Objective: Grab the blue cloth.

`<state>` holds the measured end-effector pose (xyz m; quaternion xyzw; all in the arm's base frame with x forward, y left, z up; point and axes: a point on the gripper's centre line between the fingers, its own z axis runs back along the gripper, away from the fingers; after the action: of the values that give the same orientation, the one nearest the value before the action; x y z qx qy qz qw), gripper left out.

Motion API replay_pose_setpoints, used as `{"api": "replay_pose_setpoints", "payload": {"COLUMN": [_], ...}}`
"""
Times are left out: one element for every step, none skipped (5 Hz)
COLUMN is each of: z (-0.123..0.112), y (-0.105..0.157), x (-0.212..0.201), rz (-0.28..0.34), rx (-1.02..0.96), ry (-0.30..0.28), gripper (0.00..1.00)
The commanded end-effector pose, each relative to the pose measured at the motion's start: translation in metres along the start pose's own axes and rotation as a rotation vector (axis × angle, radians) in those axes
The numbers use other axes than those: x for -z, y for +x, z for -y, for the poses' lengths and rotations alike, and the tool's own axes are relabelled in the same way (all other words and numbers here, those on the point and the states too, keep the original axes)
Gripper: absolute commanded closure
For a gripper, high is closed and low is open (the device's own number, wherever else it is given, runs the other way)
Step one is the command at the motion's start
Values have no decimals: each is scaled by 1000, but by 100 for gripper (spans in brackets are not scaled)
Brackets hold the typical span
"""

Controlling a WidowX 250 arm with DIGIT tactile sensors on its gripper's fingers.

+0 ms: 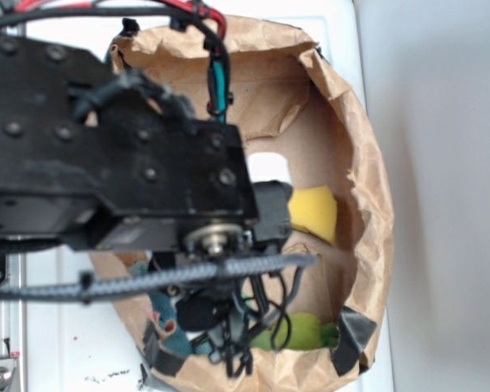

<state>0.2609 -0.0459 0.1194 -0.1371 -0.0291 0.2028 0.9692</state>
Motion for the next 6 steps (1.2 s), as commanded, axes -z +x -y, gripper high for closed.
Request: {"api": "replay_pose_setpoints", "payload": {"z": [1,-1,-3,0,5,7], "y": [-14,-18,-17,-19,-26,-35], "x": [28,45,65,77,91,108], "rz": [-31,-84,-126,-199,-269,-275], "rx": [127,212,226,262,312,365], "ry": [16,46,88,70,47,57], "gripper": [0,0,0,0,0,0]}}
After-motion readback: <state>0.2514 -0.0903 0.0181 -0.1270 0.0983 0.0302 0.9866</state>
